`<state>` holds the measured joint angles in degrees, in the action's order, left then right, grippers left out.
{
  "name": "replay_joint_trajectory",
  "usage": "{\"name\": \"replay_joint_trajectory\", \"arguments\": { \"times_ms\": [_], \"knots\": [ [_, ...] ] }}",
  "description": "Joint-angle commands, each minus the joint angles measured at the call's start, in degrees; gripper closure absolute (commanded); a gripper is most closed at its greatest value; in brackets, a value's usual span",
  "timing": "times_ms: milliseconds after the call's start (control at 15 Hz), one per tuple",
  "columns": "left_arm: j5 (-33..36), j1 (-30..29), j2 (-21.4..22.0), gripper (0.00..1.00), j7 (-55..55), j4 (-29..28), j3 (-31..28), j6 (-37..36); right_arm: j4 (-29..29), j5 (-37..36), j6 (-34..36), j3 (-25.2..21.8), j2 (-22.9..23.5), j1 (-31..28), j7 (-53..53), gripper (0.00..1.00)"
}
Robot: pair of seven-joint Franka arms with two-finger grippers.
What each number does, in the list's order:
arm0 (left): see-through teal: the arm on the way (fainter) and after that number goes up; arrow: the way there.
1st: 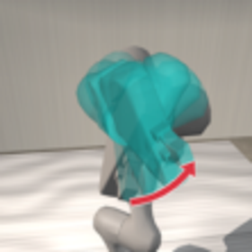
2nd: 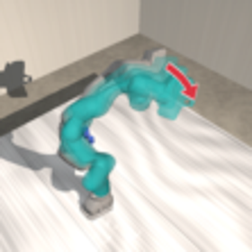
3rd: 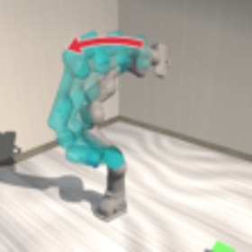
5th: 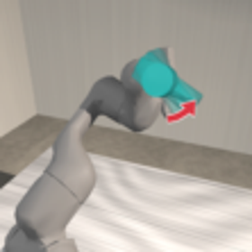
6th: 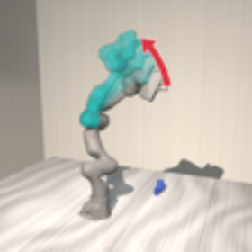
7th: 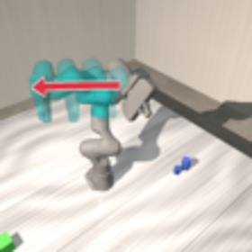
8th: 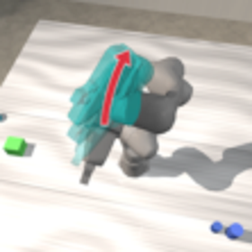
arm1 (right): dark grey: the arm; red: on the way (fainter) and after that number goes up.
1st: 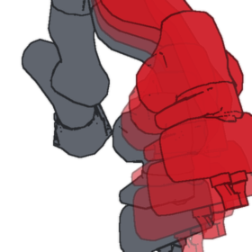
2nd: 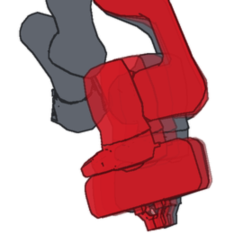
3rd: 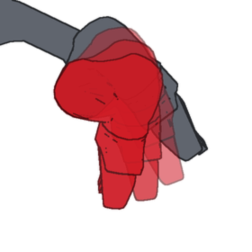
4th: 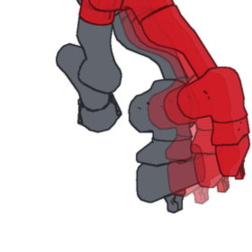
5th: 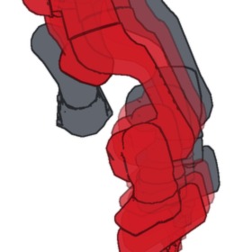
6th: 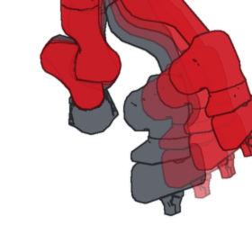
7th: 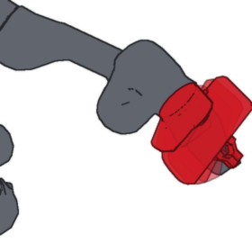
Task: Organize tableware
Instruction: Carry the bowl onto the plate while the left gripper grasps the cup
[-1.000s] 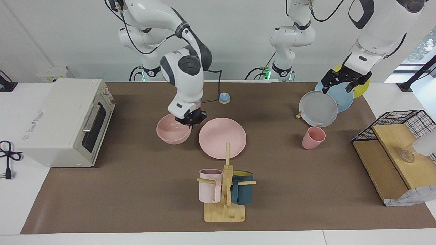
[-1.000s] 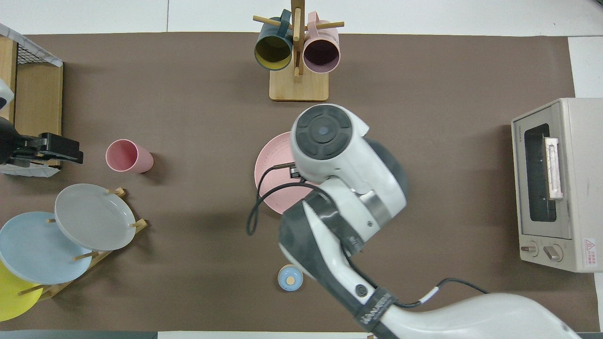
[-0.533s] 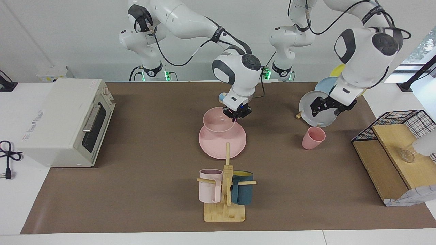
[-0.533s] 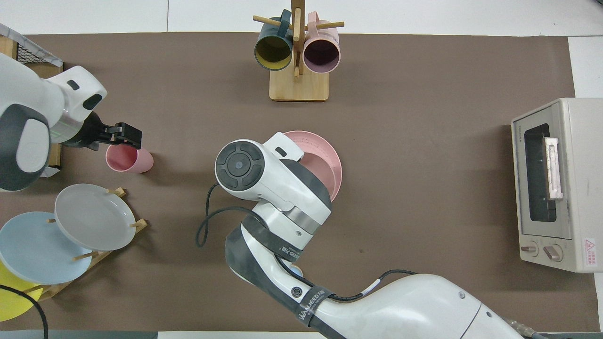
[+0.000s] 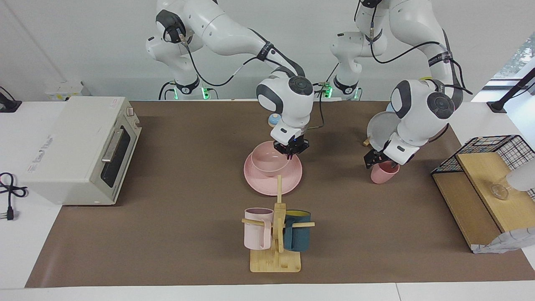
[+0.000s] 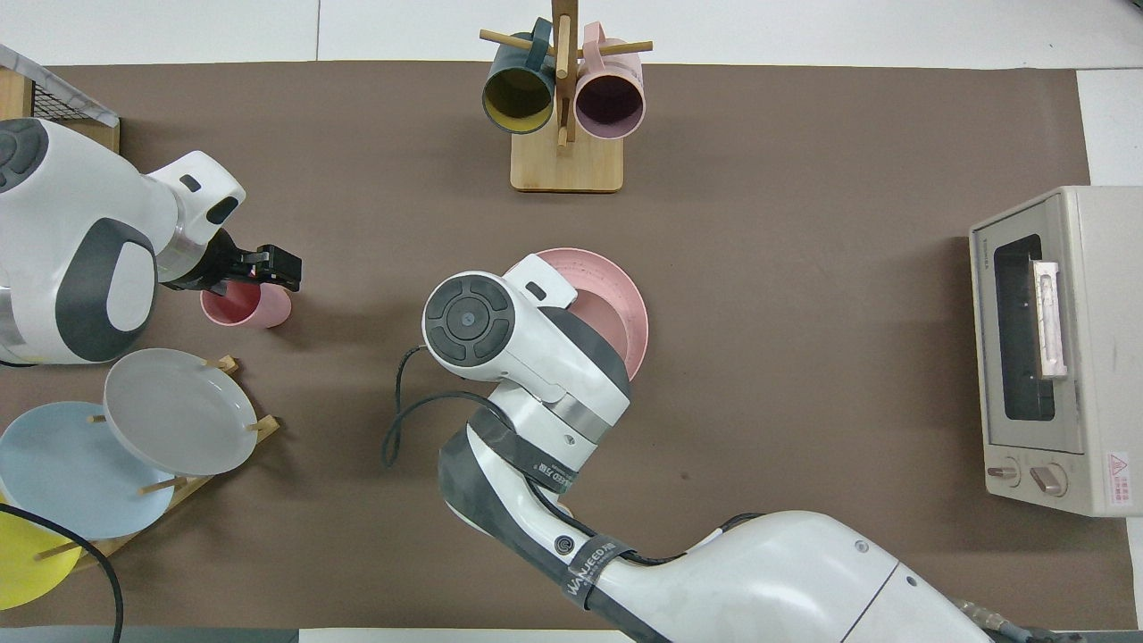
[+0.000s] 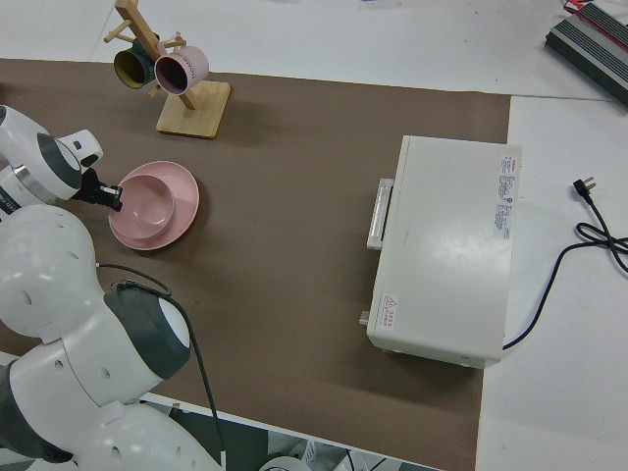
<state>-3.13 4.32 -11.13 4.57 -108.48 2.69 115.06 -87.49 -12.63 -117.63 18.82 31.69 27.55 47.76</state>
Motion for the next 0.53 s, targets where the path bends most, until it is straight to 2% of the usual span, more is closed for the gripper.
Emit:
{"name": "replay_joint_trajectory", "arguments": {
  "times_ms": [0,67,200,267,333,400,467],
  "knots": [
    [-0.91,0.51,1.91,0.00,1.50,-3.75,-0.40,3.14,-1.80,0.06,-1.55,0.43,-0.48,-0.66,1.02,0.96],
    [-0.91,0.60,1.90,0.00,1.50,-4.80,-0.40,4.54,-1.45,-0.02,-0.85,0.43,-0.66,-0.83,1.02,0.63],
    [-0.91,0.60,2.25,0.00,1.50,-6.48,-0.40,5.96,0.99,-0.64,1.60,0.43,-0.49,-0.66,1.02,0.05],
    [-0.91,0.60,2.34,0.02,1.59,-6.66,-0.40,5.96,2.49,-0.90,3.01,0.34,-0.31,-0.75,0.58,0.00],
    [-0.91,0.60,2.34,0.10,1.59,-6.66,-0.40,5.96,3.55,-0.73,4.50,0.17,-0.31,-1.36,0.40,0.00],
    [-0.91,0.60,2.43,0.34,1.50,-7.09,-0.49,6.14,5.56,-0.64,5.99,0.08,-0.40,-2.93,0.14,0.00],
    [-0.91,0.60,2.69,0.77,1.50,-7.79,-0.49,6.49,6.71,-0.38,6.88,0.16,-1.01,-4.51,-0.56,0.00]
  ]
}}
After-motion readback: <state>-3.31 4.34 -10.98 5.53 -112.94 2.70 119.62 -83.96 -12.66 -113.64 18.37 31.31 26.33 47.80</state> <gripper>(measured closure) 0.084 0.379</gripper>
